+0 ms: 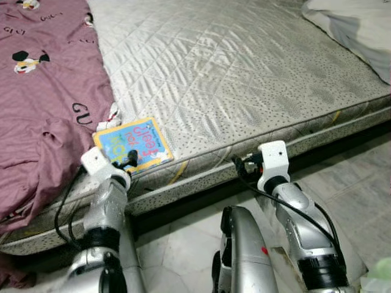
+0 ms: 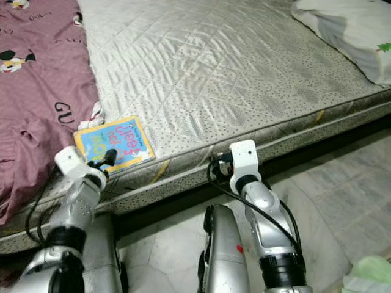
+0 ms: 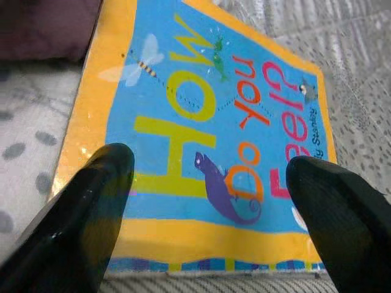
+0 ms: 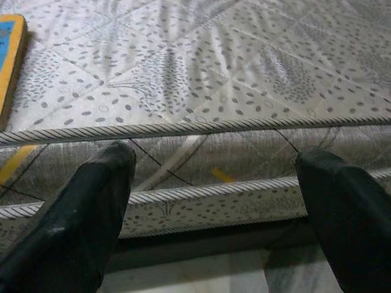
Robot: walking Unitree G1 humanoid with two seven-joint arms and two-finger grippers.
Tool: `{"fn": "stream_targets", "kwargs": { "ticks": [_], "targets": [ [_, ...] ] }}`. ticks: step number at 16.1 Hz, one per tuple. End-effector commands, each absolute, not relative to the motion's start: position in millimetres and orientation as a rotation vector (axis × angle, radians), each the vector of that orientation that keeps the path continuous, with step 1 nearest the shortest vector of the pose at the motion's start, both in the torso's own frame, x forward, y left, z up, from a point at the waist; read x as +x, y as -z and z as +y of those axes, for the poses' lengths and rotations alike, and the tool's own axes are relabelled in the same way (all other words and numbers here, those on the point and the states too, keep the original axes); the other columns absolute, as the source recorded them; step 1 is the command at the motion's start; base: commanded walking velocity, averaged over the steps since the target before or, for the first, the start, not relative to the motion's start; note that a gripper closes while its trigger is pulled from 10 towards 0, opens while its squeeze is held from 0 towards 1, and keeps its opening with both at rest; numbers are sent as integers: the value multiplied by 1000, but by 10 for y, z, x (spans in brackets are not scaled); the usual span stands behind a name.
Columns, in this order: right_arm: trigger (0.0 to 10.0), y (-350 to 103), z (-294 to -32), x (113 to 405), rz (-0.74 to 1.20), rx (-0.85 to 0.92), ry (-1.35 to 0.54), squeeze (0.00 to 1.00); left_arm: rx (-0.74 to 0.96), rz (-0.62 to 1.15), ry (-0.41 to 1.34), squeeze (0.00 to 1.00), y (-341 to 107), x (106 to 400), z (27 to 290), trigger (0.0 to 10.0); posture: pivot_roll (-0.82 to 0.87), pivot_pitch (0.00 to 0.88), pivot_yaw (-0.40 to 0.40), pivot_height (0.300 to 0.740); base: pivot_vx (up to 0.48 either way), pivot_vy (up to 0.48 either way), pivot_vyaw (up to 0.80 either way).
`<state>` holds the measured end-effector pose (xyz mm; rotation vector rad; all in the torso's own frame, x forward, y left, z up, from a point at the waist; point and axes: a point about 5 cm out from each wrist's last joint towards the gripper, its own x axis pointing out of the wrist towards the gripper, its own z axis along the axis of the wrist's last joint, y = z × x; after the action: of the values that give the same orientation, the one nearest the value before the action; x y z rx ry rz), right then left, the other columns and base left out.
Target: Clean up the room
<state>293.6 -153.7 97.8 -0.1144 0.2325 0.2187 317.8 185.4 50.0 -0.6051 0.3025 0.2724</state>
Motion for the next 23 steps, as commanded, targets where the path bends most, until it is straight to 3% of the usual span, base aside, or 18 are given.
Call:
{"fn": "stream_targets", "kwargs": {
  "ticks": [1,9,12,18,20,23],
  "targets": [
    [10000,-992,-1551,2940,239,-117,-226,0,-621,334,-329,0,-391,3075,1903,10000,-85,165,-58,533,0,0,0],
    [10000,-980,-1569,2980,256,-106,-224,0,-602,187,-516,0,-469,2839,2342,10000,-68,163,-68,533,0,0,0],
    [10000,-976,-1572,3003,261,-110,-228,0,-577,268,-517,0,-342,2794,2409,10000,-68,160,-74,533,0,0,0],
    [10000,-1001,-1584,3044,245,-124,-213,0,-605,347,-423,0,-349,3068,2492,10000,-90,143,-71,533,0,0,0],
    [10000,-1010,-1589,3067,237,-132,-206,0,-739,375,-411,0,-363,3166,2440,10000,-94,131,-70,533,0,0,0],
    [10000,-1027,-1590,3089,223,-139,-196,0,-813,283,-298,0,-555,3364,2295,10000,-96,117,-70,533,0,0,0]
  ]
}}
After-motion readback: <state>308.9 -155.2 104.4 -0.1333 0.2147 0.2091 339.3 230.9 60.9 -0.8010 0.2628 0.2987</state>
